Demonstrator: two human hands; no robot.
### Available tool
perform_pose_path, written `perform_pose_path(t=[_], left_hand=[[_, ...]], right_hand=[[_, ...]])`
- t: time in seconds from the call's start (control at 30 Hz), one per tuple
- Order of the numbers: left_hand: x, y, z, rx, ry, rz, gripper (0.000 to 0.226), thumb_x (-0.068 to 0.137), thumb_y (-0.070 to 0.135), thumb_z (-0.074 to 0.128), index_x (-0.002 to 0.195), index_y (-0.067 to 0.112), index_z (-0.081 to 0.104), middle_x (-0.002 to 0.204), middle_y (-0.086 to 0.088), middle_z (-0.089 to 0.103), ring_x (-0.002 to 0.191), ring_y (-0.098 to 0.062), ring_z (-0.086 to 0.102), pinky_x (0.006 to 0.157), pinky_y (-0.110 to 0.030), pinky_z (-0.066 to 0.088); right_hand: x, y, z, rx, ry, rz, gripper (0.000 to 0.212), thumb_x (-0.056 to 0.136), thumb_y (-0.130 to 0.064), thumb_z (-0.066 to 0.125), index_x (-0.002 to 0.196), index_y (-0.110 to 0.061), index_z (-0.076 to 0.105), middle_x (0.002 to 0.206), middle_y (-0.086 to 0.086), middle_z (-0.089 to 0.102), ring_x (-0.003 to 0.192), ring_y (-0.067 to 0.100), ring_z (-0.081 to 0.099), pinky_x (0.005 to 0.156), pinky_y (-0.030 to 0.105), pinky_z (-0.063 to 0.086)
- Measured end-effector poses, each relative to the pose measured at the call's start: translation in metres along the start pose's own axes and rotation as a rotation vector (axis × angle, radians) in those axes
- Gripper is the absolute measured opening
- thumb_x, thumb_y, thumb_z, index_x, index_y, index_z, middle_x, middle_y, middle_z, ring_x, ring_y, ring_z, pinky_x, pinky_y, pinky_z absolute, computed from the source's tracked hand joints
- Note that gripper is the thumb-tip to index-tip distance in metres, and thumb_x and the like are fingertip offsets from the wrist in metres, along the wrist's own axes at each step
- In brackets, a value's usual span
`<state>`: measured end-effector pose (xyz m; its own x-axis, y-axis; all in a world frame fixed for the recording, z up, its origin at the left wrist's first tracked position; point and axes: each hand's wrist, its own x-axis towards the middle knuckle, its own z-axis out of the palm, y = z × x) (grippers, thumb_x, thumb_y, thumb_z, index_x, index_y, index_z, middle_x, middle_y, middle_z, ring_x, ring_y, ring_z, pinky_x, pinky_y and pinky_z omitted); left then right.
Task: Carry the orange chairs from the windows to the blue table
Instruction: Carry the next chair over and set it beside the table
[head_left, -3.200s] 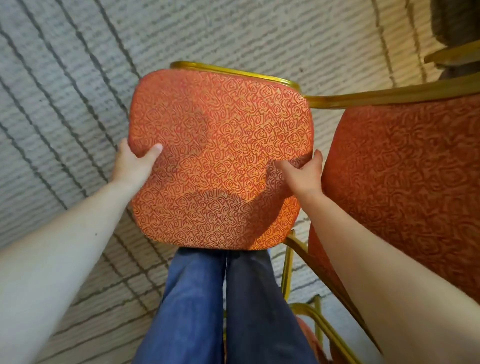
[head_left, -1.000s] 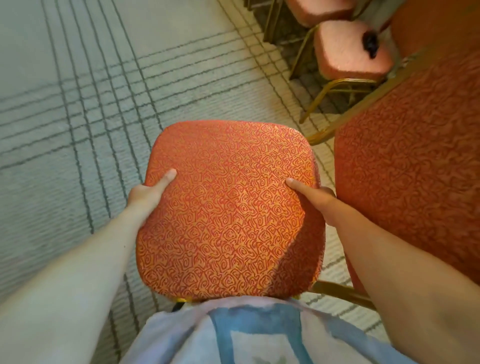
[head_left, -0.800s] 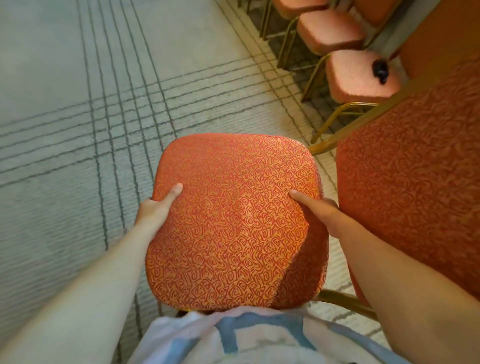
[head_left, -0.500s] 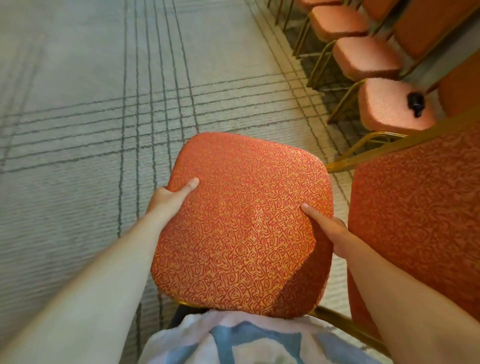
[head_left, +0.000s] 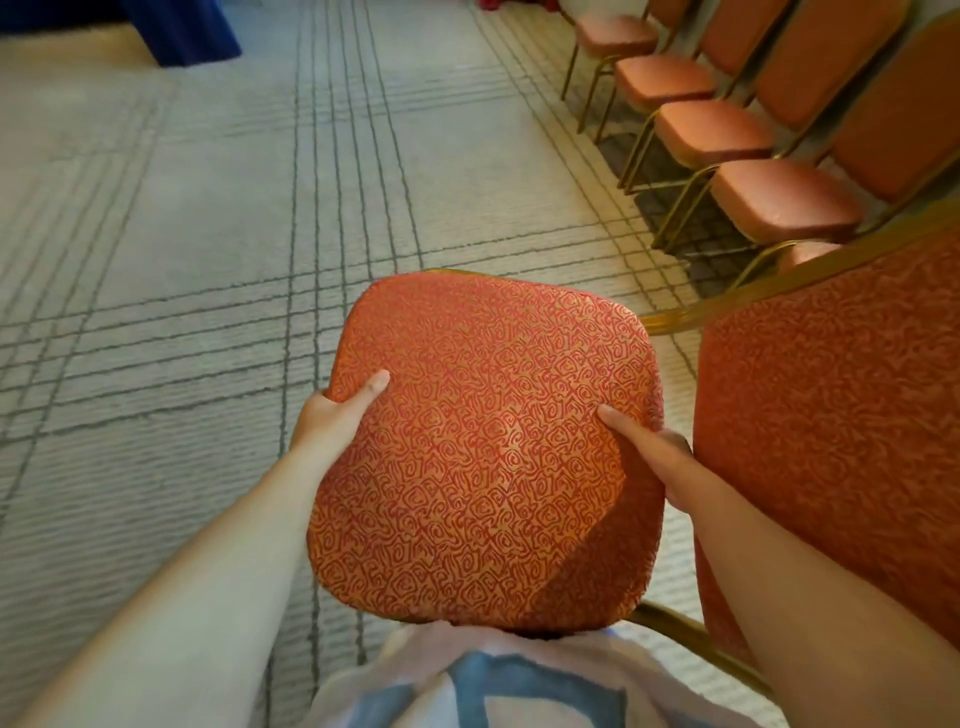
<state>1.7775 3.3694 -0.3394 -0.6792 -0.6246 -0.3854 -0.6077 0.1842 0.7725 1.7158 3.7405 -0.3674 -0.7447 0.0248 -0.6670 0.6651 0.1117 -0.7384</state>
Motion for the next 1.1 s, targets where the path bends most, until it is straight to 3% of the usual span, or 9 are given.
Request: perform_pose_path(t=[0.17, 0.37, 0.53, 0.67, 0.77, 0.87, 0.93, 1.0, 1.1], left_hand=[[0.057, 0.034, -0.019, -0.053, 0.04, 0.013, 0.09, 0.038, 0.092, 0.061, 0.095, 0.023, 0.066, 0.087, 0.003, 0.065, 0.078, -0.018, 0.06, 0.075, -0.028, 0.043], [0.147, 0.06, -0.016, -0.09, 0.074, -0.03, 0.063, 0.047, 0.084, 0.068, 0.068, 0.025, 0.062, 0.061, 0.022, 0.057, 0.06, 0.002, 0.052, 0.057, -0.019, 0.039], [0.246, 0.104, -0.005, -0.095, 0.116, -0.036, 0.06, 0.053, 0.082, 0.067, 0.075, 0.026, 0.062, 0.079, 0.008, 0.062, 0.069, -0.011, 0.056, 0.073, -0.026, 0.04], [0.324, 0.153, 0.005, -0.127, 0.123, -0.078, 0.07, 0.052, 0.081, 0.067, 0.088, 0.022, 0.066, 0.088, 0.0, 0.064, 0.072, -0.014, 0.059, 0.071, -0.027, 0.043], [0.362, 0.168, 0.014, -0.165, 0.122, -0.118, 0.074, 0.059, 0.073, 0.071, 0.106, 0.015, 0.068, 0.096, -0.003, 0.065, 0.083, -0.018, 0.06, 0.08, -0.029, 0.044], [0.41, 0.191, 0.011, -0.165, 0.147, -0.147, 0.067, 0.057, 0.075, 0.07, 0.094, 0.019, 0.07, 0.089, 0.001, 0.065, 0.074, -0.014, 0.057, 0.078, -0.026, 0.041], [0.439, 0.203, 0.003, -0.156, 0.165, -0.18, 0.075, 0.049, 0.081, 0.068, 0.092, 0.02, 0.069, 0.089, 0.0, 0.066, 0.078, -0.017, 0.06, 0.078, -0.027, 0.043], [0.473, 0.21, -0.005, -0.157, 0.163, -0.211, 0.088, 0.04, 0.088, 0.065, 0.094, 0.019, 0.07, 0.093, -0.003, 0.068, 0.083, -0.02, 0.062, 0.079, -0.029, 0.045], [0.532, 0.22, -0.015, -0.135, 0.152, -0.222, 0.104, 0.038, 0.09, 0.064, 0.107, 0.012, 0.069, 0.103, -0.008, 0.069, 0.093, -0.025, 0.064, 0.085, -0.033, 0.048]], right_hand=[[0.036, -0.064, 0.042, -0.038, -0.001, -0.05, 0.057, 0.058, -0.054, 0.087, 0.099, -0.02, 0.07, 0.083, -0.001, 0.076, 0.076, 0.016, 0.073, 0.063, 0.025, 0.054], [0.11, -0.133, 0.091, -0.074, -0.038, -0.041, 0.052, 0.059, -0.052, 0.087, 0.095, -0.018, 0.071, 0.073, -0.003, 0.076, 0.063, 0.012, 0.073, 0.047, 0.018, 0.051], [0.201, -0.211, 0.137, -0.133, -0.075, -0.049, 0.059, 0.058, -0.052, 0.088, 0.103, -0.018, 0.071, 0.083, 0.0, 0.077, 0.075, 0.017, 0.074, 0.06, 0.024, 0.054], [0.268, -0.295, 0.165, -0.186, -0.121, -0.048, 0.068, 0.057, -0.055, 0.087, 0.111, -0.017, 0.069, 0.089, 0.001, 0.076, 0.08, 0.018, 0.073, 0.063, 0.026, 0.054], [0.307, -0.329, 0.178, -0.223, -0.152, -0.026, 0.087, 0.052, -0.059, 0.087, 0.123, -0.013, 0.065, 0.104, 0.006, 0.074, 0.093, 0.024, 0.07, 0.083, 0.036, 0.056], [0.345, -0.368, 0.21, -0.255, -0.182, 0.005, 0.1, 0.046, -0.062, 0.086, 0.129, -0.013, 0.061, 0.114, 0.008, 0.07, 0.1, 0.027, 0.067, 0.092, 0.041, 0.053], [0.368, -0.386, 0.234, -0.255, -0.207, 0.031, 0.1, 0.048, -0.061, 0.086, 0.131, -0.012, 0.06, 0.116, 0.009, 0.069, 0.103, 0.029, 0.066, 0.096, 0.043, 0.052], [0.392, -0.401, 0.26, -0.255, -0.212, 0.047, 0.096, 0.053, -0.06, 0.086, 0.132, -0.012, 0.059, 0.117, 0.01, 0.069, 0.103, 0.029, 0.066, 0.095, 0.043, 0.052], [0.431, -0.428, 0.301, -0.247, -0.23, 0.07, 0.092, 0.056, -0.057, 0.085, 0.131, -0.012, 0.057, 0.109, 0.006, 0.069, 0.096, 0.026, 0.065, 0.078, 0.037, 0.053]])
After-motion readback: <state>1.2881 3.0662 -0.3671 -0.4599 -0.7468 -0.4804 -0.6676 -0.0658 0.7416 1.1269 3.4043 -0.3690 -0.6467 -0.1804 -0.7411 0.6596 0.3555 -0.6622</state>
